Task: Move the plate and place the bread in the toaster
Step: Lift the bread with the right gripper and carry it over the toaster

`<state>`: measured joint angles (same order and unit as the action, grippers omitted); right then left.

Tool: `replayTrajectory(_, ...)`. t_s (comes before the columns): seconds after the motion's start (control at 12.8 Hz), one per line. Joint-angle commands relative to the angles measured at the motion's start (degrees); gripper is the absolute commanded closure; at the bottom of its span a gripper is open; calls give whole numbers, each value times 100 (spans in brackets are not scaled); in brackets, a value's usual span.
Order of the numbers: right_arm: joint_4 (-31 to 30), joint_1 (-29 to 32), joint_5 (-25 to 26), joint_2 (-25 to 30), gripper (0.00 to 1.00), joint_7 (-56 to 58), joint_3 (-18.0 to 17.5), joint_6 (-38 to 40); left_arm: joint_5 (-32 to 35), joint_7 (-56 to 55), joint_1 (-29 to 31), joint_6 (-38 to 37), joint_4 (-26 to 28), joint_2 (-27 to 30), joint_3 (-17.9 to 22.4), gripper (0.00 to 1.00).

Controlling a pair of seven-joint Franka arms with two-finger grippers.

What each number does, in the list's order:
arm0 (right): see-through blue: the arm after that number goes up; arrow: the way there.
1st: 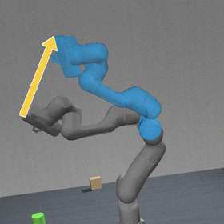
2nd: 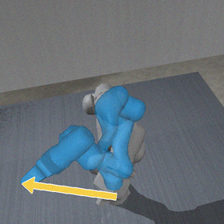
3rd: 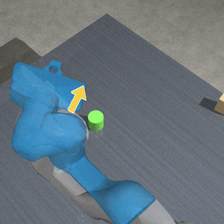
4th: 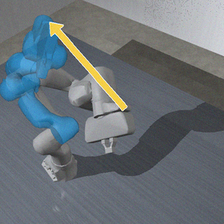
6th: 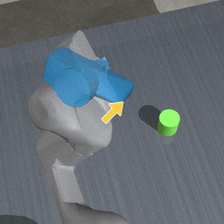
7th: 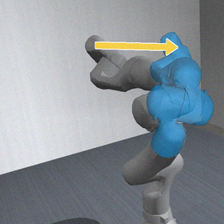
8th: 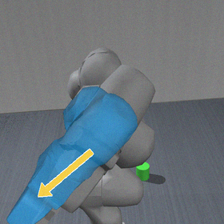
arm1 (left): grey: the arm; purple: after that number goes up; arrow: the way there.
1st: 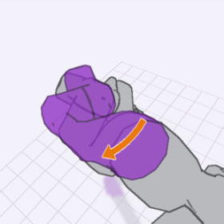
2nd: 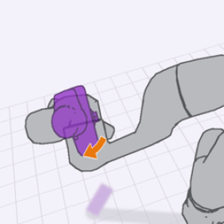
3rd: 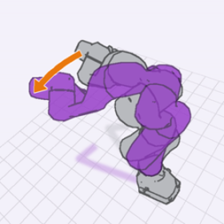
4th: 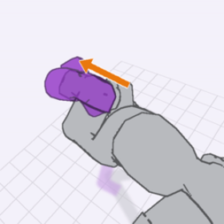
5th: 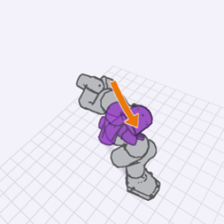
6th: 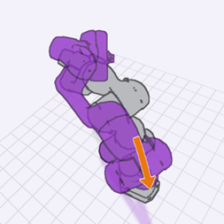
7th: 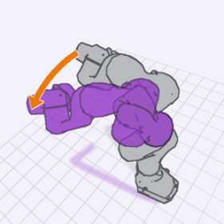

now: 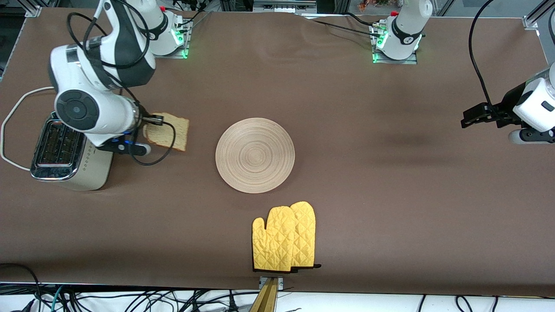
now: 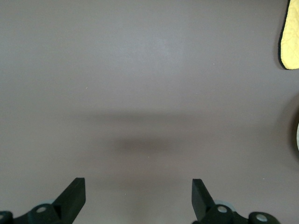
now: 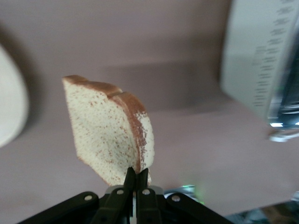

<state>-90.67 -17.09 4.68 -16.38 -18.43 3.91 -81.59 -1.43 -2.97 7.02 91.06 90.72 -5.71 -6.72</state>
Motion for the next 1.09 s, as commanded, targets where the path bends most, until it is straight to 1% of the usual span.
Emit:
replayTrajectory(0.0, 41, 13, 366, 135, 100, 1074, 687, 336, -59, -28, 27, -106, -89, -18, -5, 0)
replayTrajectory(0.16, 41, 13, 857, 152, 100, 1935, 1153, 346, -59, -28, 27, -106, -89, -18, -5, 0)
replayTrajectory(0.31, 41, 13, 1323, 170, 100, 2473, 1514, 346, -59, -28, 27, -106, -89, -18, -5, 0)
replayTrajectory(0.62, 261, 30, 2149, 144, 100, 3291, 1954, 249, -59, -20, 27, -159, -89, -26, -5, 0)
replayTrajectory(0.86, 261, 48, 2441, 91, 100, 3539, 2200, -171, -59, -28, 27, -159, -89, -26, -5, 0)
replayTrajectory(1.02, 261, 109, 2433, 73, 100, 3627, 2315, -435, -59, -37, 27, -168, -89, -26, -5, 0)
